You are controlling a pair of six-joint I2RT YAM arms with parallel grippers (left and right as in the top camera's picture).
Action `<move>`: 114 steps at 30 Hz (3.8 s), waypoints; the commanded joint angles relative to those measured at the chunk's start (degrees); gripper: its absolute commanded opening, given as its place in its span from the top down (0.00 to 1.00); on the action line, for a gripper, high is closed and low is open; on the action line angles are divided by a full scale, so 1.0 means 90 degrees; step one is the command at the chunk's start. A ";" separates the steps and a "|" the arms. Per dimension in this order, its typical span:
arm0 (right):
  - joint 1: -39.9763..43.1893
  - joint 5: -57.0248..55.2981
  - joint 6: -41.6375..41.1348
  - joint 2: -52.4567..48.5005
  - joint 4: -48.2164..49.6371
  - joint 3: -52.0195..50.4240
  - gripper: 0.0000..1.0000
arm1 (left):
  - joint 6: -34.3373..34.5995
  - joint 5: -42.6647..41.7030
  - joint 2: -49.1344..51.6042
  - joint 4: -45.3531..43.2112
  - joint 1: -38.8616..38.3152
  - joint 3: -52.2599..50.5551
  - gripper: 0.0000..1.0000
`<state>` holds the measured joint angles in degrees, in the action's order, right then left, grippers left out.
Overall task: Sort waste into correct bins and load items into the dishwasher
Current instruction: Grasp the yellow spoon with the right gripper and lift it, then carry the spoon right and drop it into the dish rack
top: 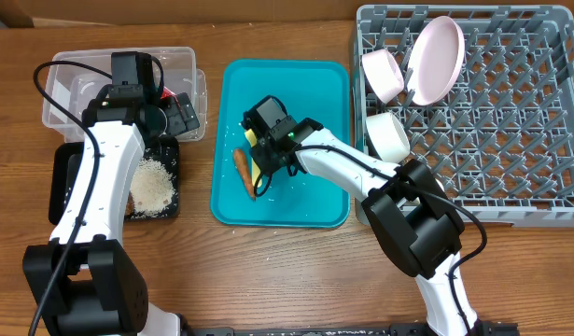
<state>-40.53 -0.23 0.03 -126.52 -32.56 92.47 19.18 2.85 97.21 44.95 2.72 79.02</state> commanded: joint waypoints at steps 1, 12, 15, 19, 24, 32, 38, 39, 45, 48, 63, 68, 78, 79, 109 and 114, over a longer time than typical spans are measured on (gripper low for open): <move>-0.0024 0.0032 -0.0398 0.0100 0.0255 -0.0010 0.46 | 0.0036 0.0080 -0.0124 -0.0017 -0.0012 0.0090 0.00; -0.0024 -0.0053 -0.1532 -0.0257 0.0940 -0.0017 0.52 | 0.0034 0.0080 -0.0124 -0.0017 -0.0012 0.0090 0.00; -0.0024 -0.0119 -0.1540 -0.0401 0.1059 -0.0017 0.53 | 0.0034 0.0080 -0.0124 -0.0019 -0.0012 0.0090 0.00; -0.0019 -0.0221 -0.1780 -0.0554 0.1163 -0.0015 0.53 | 0.0034 0.0080 -0.0124 -0.0017 -0.0012 0.0090 0.00; 0.0036 -0.0250 -0.2091 -0.0602 0.1343 -0.0017 0.54 | 0.0034 0.0080 -0.0124 -0.0017 -0.0012 0.0090 0.00; 0.0046 -0.0039 -0.2822 -0.0809 0.1637 -0.0017 0.66 | 0.0034 0.0080 -0.0124 -0.0017 -0.0012 0.0090 0.00; 0.0053 0.0087 -0.2822 -0.0852 0.1644 -0.0015 0.87 | 0.0034 0.0080 -0.0124 -0.0017 -0.0012 0.0090 0.00; 0.0053 0.0221 -0.2820 -0.0852 0.1644 -0.0015 0.91 | 0.0034 0.0080 -0.0124 -0.0017 -0.0012 0.0090 0.00; 0.0056 0.0612 -0.2817 -0.0852 0.1630 -0.0015 0.96 | 0.0034 0.0080 -0.0124 -0.0017 -0.0012 0.0090 0.00; 0.0056 0.0610 -0.2817 -0.0850 0.1443 0.0073 0.96 | 0.0034 0.0080 -0.0124 -0.0017 -0.0012 0.0090 0.00; 0.0838 0.0617 -0.2453 0.0199 -0.1537 0.1909 0.96 | 0.0036 0.0080 -0.0124 -0.0017 -0.0012 0.0090 0.00; 0.1411 0.0595 -0.2674 0.1613 -0.2832 0.2198 0.96 | 0.0036 0.0080 -0.0124 -0.0017 -0.0012 0.0090 0.00; 0.4097 0.0075 -0.4699 0.2749 -0.4522 0.2123 0.96 | 0.0034 0.0080 -0.0124 -0.0017 -0.0012 0.0090 0.00; 0.4432 -0.0129 -0.5161 0.2739 -0.4724 0.2006 0.96 | 0.0034 0.0080 -0.0124 -0.0017 -0.0012 0.0090 0.00; 0.5321 -0.0386 -0.3878 0.5064 -0.3939 -0.0289 0.04 | 0.1239 -0.0311 -0.0750 0.1552 -0.2455 -0.0160 0.15; 0.5321 -0.0391 -0.3876 0.5056 -0.4046 -0.0291 0.04 | 0.1826 -0.0299 -0.0333 -0.0080 -0.2727 -0.1294 0.35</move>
<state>7.42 -3.99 -35.99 -81.08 -68.97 89.47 30.37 -1.89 91.24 49.95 -21.93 72.95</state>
